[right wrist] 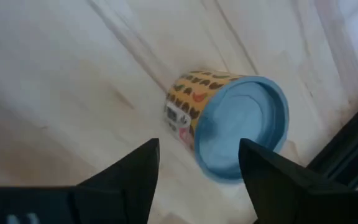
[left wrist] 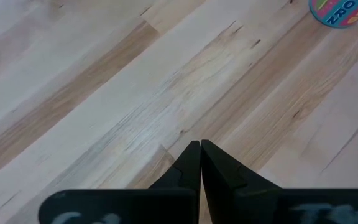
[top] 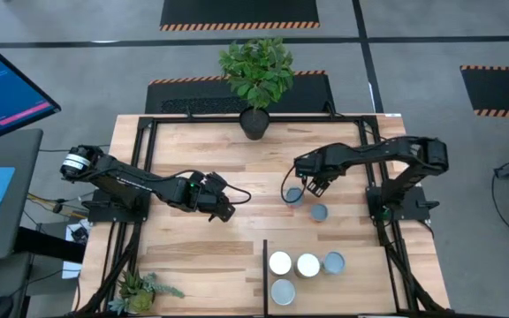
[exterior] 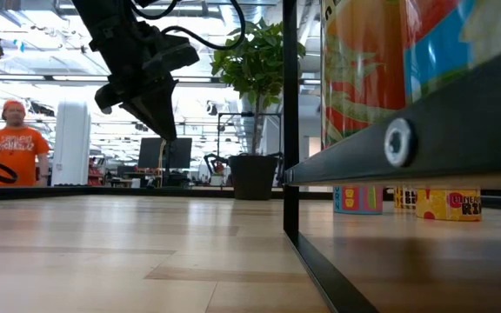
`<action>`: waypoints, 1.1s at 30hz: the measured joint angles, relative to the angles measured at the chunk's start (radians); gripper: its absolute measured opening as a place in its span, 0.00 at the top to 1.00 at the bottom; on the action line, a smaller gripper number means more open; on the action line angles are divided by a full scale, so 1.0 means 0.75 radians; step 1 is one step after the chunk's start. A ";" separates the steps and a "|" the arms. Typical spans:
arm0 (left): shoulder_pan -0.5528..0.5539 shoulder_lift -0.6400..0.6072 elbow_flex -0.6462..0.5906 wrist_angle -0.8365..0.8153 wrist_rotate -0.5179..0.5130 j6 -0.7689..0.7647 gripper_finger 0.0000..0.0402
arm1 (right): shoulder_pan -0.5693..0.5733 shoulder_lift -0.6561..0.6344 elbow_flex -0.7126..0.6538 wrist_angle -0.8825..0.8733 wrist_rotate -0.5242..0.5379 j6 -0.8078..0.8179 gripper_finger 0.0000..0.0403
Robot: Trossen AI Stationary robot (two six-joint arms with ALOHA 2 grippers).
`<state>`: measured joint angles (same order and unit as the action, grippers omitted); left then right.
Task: Pick and place cans onto a shelf
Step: Put the canned beans on the shelf
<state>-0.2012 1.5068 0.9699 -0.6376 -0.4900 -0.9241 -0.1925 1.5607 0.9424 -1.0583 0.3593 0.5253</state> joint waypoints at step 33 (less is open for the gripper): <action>0.000 0.000 0.000 0.001 0.008 0.100 1.00 | 0.701 -0.506 0.000 -0.287 -0.223 0.930 0.99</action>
<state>-0.2012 1.5066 0.9699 -0.6369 -0.4843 -0.8490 0.3334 1.1811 0.9422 -1.2738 0.1919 1.2231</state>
